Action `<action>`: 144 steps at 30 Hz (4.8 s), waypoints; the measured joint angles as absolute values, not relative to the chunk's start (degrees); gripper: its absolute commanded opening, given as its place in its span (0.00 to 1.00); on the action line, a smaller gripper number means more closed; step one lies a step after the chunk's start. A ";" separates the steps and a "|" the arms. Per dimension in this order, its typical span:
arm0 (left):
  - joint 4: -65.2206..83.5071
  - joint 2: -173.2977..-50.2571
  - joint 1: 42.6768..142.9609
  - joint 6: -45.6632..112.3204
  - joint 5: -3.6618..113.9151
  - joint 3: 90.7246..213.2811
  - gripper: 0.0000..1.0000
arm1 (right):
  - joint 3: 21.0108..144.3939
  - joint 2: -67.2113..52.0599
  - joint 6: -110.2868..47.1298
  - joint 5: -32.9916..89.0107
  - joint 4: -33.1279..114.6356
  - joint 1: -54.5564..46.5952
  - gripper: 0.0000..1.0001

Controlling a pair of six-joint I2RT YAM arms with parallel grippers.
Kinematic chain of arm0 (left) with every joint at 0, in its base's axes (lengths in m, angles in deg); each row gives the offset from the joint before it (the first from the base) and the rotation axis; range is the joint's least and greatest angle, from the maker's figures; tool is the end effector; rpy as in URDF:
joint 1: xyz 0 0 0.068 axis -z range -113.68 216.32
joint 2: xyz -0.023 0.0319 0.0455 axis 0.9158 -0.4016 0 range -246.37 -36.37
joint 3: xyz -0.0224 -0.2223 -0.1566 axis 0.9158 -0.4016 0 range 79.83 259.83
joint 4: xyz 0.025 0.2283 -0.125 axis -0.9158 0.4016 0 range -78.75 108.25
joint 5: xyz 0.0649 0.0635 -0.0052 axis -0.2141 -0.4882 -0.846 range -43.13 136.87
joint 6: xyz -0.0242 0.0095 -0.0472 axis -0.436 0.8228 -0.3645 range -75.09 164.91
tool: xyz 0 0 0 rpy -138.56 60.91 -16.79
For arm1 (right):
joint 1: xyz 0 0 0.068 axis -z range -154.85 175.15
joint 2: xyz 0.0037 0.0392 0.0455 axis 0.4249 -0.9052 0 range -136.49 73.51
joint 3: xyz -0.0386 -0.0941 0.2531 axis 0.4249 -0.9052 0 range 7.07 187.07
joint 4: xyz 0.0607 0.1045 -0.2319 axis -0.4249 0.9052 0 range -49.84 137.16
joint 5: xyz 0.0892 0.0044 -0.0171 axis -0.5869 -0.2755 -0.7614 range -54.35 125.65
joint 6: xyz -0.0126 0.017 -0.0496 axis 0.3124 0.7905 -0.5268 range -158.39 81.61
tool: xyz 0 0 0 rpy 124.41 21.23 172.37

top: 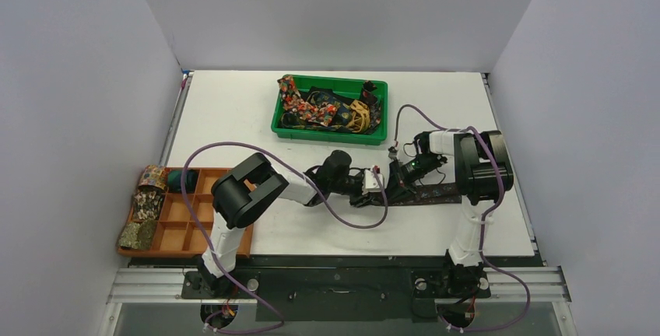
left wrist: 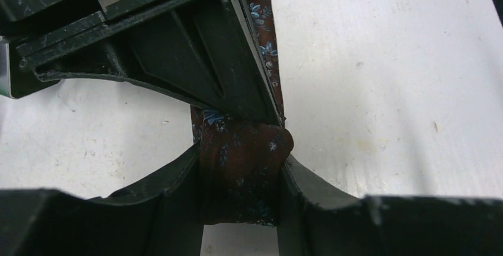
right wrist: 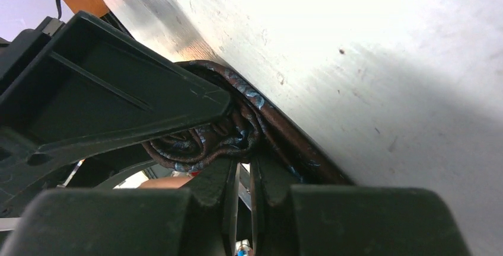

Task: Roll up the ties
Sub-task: Roll the tie at the center of the board.

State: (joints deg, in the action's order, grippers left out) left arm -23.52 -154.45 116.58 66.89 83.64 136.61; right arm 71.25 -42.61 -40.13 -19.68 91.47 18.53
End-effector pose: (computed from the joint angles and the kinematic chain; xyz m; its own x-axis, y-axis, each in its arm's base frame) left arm 0.2434 -0.3260 0.1146 0.0939 0.3561 -0.9297 0.9956 -0.0357 0.0868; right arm 0.3076 0.0652 0.1028 -0.9702 -0.1299 0.2047 0.0922 0.5830 0.8072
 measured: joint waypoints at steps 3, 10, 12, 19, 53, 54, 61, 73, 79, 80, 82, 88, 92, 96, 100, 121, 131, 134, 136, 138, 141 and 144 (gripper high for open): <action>-21.57 -154.45 116.75 66.54 83.71 137.39 0.21 | 71.23 -41.98 -40.83 -18.81 92.10 18.53 0.31; -17.81 -154.45 115.66 59.69 83.31 139.03 0.19 | 68.61 -29.89 -41.07 -14.61 90.24 18.58 0.55; -17.13 -154.45 115.66 58.21 82.85 139.40 0.19 | 68.43 -27.07 -40.41 -14.59 89.04 18.23 0.55; -14.12 -154.43 115.73 57.07 82.02 140.78 0.19 | 68.50 -27.59 -36.07 -13.63 83.38 13.59 0.32; -27.10 -155.13 115.79 53.55 81.89 138.77 0.70 | 72.78 -34.89 -36.37 -3.62 92.43 17.55 0.00; -27.65 -155.74 115.88 52.90 82.09 139.10 0.70 | 72.91 -35.05 -36.33 -3.16 92.71 17.49 0.00; -29.64 -158.58 116.49 51.50 83.29 139.36 0.67 | 73.48 -37.12 -35.21 -1.32 94.27 15.96 0.00; -28.52 -158.28 116.86 59.19 84.97 138.49 0.52 | 76.15 -40.60 -34.97 -4.84 95.71 11.39 0.00; -24.43 -156.53 117.13 62.51 86.31 137.92 0.21 | 75.93 -40.80 -35.32 -6.13 95.77 11.26 0.08; -24.13 -156.31 117.10 62.62 86.15 137.77 0.18 | 75.80 -40.71 -35.43 -6.63 95.55 11.30 0.17; -23.95 -155.87 116.93 62.45 85.98 137.20 0.16 | 75.25 -40.38 -36.02 -7.70 94.79 11.96 0.27; -24.50 -153.95 115.66 59.65 85.91 134.33 0.15 | 73.90 -37.01 -37.05 -12.01 91.47 16.39 0.31; -25.27 -153.82 115.44 58.49 86.15 133.77 0.15 | 73.90 -36.01 -36.83 -12.27 89.24 18.08 0.22; -25.35 -153.58 115.33 56.44 85.04 133.74 0.18 | 73.15 -36.93 -36.96 -8.56 88.39 16.48 0.19; -23.71 -152.68 115.33 53.73 82.94 133.77 0.20 | 73.96 -39.05 -36.48 -8.99 90.05 15.87 0.20; -20.17 -149.27 116.80 61.57 76.32 131.08 0.29 | 73.37 -32.47 -40.44 -10.35 90.77 13.49 0.51; -19.89 -149.23 116.86 62.16 76.45 131.19 0.32 | 71.58 -30.70 -34.27 -14.30 84.43 9.16 0.50; -19.74 -149.23 116.86 62.06 76.43 131.25 0.33 | 71.54 -31.99 -32.85 -15.07 82.81 8.92 0.32; -19.49 -149.23 116.91 62.01 76.41 131.34 0.34 | 71.25 -32.49 -31.74 -16.75 82.51 8.92 0.16; -19.32 -149.23 116.91 62.01 76.38 131.43 0.36 | 71.19 -32.51 -31.78 -17.60 82.46 8.79 0.01; -19.28 -149.23 116.91 61.84 76.41 131.43 0.43 | 71.36 -32.97 -33.14 -17.74 83.16 8.87 0.00; -19.04 -149.23 116.91 61.57 76.47 131.62 0.51 | 71.47 -33.28 -34.86 -17.36 84.19 9.33 0.00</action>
